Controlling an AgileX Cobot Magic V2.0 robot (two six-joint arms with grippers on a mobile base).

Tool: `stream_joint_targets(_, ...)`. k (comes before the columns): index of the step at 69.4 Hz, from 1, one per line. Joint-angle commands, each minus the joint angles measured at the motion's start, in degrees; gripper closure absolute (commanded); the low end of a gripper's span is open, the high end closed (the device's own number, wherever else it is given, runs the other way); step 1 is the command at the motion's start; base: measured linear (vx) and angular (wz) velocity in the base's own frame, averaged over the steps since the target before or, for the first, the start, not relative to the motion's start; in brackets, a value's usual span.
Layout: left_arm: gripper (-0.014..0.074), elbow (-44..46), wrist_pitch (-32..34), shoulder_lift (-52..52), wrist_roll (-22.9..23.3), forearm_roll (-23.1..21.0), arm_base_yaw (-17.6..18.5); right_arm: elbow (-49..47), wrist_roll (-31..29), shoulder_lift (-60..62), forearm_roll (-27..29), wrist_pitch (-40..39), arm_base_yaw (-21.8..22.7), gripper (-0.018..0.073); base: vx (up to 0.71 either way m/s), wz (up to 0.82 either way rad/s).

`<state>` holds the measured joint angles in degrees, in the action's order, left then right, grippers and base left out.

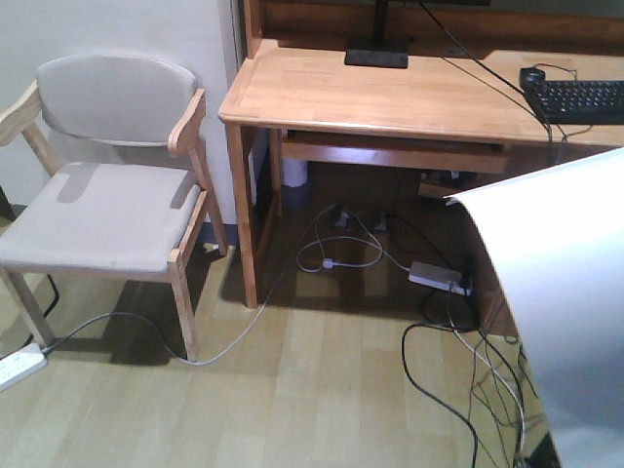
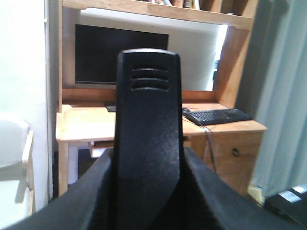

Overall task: Grab stapler and paper to desk for stapling
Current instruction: 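Drive up to the wooden desk holding stapler and paper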

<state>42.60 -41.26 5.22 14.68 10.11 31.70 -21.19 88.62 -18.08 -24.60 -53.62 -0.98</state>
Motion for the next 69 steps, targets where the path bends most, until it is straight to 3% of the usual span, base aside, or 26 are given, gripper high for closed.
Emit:
stream_joint_targets(1,0.0603,1.4,6.5,1.1,0.2,0.4,0.2,-1.8,-0.5,-0.7,0.9,-1.6,0.5,0.0568,0.42,0.03)
stream_joint_targets(69,0.0603,1.4,6.5,1.1,0.2,0.4,0.2,-1.8,-0.5,-0.7,0.9,-1.6,0.5,0.0568,0.40,-0.09)
